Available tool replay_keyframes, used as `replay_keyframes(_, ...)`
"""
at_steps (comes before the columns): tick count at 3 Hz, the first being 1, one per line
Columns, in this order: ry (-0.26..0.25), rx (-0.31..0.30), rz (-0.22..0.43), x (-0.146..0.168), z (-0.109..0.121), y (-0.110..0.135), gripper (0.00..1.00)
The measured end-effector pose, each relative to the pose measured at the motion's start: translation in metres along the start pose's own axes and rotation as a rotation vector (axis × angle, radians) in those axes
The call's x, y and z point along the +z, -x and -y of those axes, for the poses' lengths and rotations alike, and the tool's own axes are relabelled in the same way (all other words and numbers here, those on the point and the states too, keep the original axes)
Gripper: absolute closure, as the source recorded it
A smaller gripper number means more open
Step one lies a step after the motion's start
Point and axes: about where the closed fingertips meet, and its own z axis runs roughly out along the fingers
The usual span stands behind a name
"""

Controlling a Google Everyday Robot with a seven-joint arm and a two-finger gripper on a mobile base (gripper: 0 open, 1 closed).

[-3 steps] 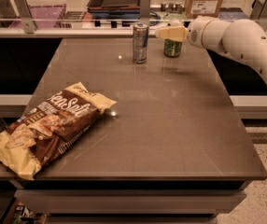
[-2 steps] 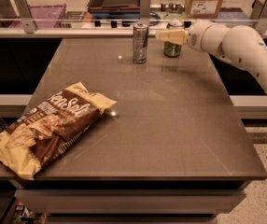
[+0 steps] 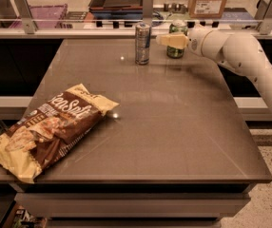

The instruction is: Move green can near brown chip bag

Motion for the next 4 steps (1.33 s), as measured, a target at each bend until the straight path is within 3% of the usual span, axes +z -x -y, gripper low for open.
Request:
replay_keyframes(1, 0.004, -0.001, 0.000, 0.0019, -0.0020, -0.0005, 0.16)
replay_keyframes(4, 0.015, 0.001, -0.002, 0.0075, -0.0084, -0.0020, 0.87)
